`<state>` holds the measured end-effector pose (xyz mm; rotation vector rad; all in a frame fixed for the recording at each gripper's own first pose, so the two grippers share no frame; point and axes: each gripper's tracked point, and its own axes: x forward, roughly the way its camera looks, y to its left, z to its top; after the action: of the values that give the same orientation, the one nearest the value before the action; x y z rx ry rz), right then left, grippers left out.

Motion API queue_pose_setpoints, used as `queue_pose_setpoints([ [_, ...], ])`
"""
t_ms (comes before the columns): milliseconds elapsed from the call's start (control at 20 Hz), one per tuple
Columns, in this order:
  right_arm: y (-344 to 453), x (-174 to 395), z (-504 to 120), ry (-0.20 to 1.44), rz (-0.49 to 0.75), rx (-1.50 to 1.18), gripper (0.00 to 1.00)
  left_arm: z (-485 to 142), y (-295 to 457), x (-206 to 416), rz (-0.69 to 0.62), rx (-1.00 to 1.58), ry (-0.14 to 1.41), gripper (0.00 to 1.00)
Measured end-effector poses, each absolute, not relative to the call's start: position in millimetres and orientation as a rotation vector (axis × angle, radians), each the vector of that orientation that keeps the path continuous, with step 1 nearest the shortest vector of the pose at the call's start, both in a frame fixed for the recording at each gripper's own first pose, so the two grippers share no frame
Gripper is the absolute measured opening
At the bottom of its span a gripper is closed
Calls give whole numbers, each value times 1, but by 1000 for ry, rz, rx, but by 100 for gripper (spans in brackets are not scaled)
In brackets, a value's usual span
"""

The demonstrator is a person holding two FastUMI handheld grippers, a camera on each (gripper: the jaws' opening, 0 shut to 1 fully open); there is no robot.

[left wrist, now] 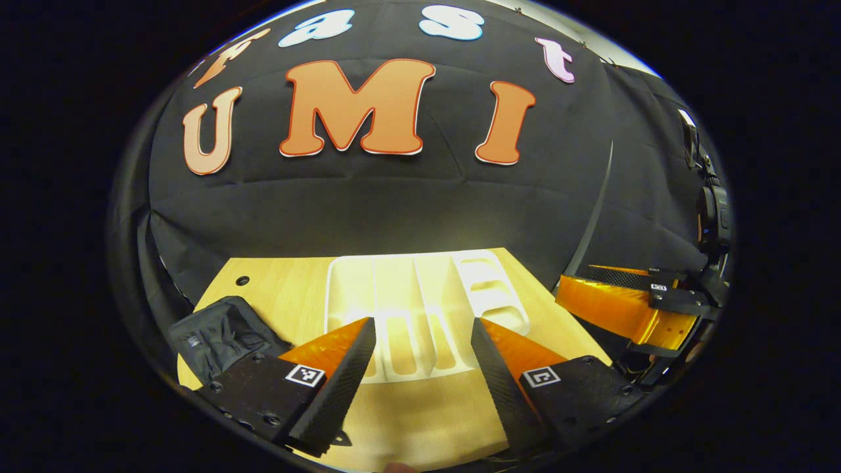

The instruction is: Open the schoolbag, grab two books from the bookshelf and put them into the schoolbag.

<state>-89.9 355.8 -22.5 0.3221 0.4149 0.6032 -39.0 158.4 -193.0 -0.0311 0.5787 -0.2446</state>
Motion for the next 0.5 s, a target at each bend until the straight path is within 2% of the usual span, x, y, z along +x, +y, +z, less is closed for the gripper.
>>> queue_pose_setpoints([
  [200, 335, -86, 3, 284, 593, 258, 95, -168, 153, -27, -194, -26, 458, 94],
  [250, 333, -86, 11, 261, 595, 256, 95, -163, 149, -25, -186, -18, 428, 96],
  [300, 332, -85, 19, 235, 592, 256, 95, -157, 151, -21, -169, -7, 395, 93],
  [500, 327, -85, 49, 92, 560, 216, 94, -136, 161, -16, -118, 26, 295, 93],
])
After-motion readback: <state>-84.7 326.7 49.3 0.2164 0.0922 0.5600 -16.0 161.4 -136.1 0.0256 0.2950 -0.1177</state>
